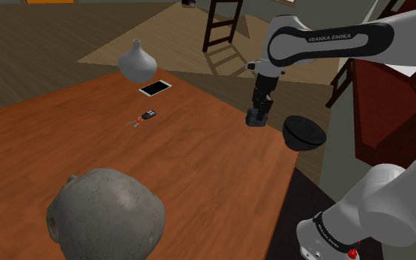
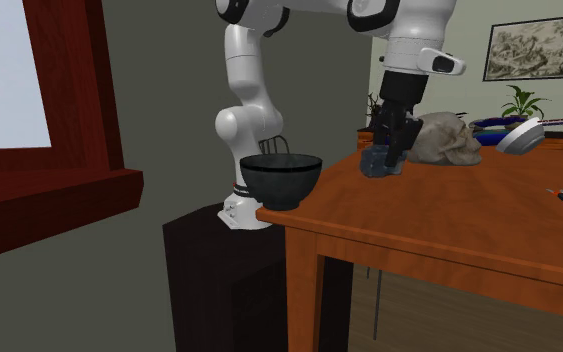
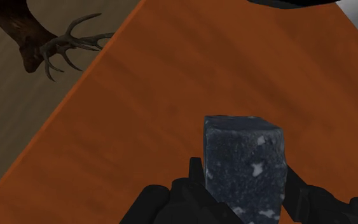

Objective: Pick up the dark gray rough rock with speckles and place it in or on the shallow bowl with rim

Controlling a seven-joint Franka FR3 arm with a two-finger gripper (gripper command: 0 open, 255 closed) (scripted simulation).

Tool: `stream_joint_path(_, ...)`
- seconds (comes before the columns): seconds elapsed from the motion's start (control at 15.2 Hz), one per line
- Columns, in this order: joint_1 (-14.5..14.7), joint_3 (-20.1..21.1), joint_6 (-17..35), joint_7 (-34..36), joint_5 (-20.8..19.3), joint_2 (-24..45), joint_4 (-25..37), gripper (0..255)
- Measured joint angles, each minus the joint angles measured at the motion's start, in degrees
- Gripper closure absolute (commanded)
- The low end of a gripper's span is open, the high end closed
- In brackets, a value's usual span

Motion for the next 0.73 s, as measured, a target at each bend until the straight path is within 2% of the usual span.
stream_joint_path(0.73,0.04,0.18,-8.22,0.62,-0.33,-2.00,6.27,255)
